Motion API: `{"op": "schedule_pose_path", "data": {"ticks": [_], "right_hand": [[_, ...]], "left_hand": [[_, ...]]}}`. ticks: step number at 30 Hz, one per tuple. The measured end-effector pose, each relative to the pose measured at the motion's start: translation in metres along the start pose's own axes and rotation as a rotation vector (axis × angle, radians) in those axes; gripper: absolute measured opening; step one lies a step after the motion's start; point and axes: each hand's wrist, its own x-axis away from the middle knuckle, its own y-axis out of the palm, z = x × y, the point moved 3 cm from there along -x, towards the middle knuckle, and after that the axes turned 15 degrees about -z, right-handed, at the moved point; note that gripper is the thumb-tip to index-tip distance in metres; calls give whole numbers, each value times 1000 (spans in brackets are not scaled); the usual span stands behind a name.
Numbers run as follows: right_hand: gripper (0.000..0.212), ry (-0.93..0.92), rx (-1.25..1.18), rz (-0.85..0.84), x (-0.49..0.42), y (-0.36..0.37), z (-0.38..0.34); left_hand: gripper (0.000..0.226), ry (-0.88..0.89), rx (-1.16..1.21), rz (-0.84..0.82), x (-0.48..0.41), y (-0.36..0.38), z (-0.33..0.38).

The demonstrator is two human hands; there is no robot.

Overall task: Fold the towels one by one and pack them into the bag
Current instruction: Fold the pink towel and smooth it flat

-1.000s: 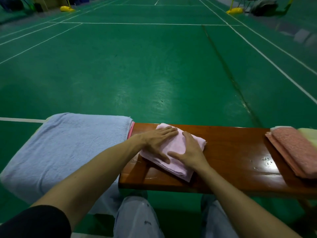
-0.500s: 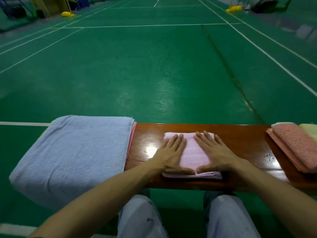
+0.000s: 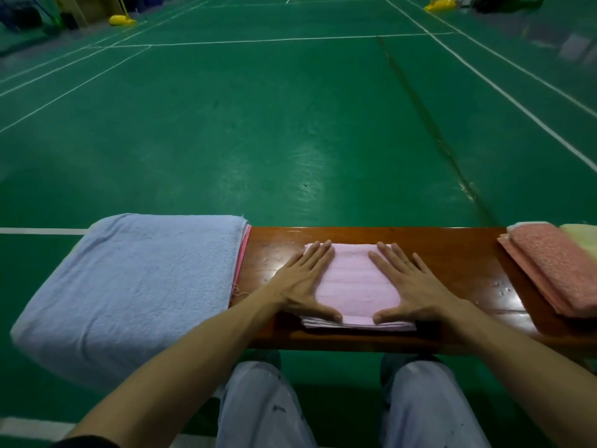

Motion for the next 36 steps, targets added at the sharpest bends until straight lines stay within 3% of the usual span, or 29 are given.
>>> {"op": "schedule_pose_path", "data": {"ticks": [10,12,14,16,17,18,20,22,28,31,36], "right_hand": [[140,23,-25,-59,1,-4,-1],[141,13,-134,-59,6,-18,-2],[116,16,-366,165,13,-41,0],[78,70,-584,480,17,-63,3],[65,96,-707,551,17,-71,2],[58,101,-861,548,14,-74,1],[56,81,-1175,407,4,-71,-5],[61,105,-1324,267,-3,-62,-11],[56,168,-1440,245,-9,-49,-6],[45,151,-1514,257,-9,-49,-5],[38,109,-1633,400,-7,-53,0]], "left_hand": [[130,-51,-46,-96,-2,-5,-4],[123,-56,-12,-111,0,-19,-2],[106,-60,155,-4,2,-42,-4],[77,-131,423,226,5,-67,-9],[63,-188,582,325,4,-76,-12],[53,-234,775,379,2,-79,-13],[41,-282,1225,321,-7,-72,-9],[37,-330,1405,228,-12,-59,-2],[27,-374,1462,225,-12,-51,-6],[23,-379,1287,176,-12,-55,-7],[15,-321,1220,301,-8,-63,0]]}}
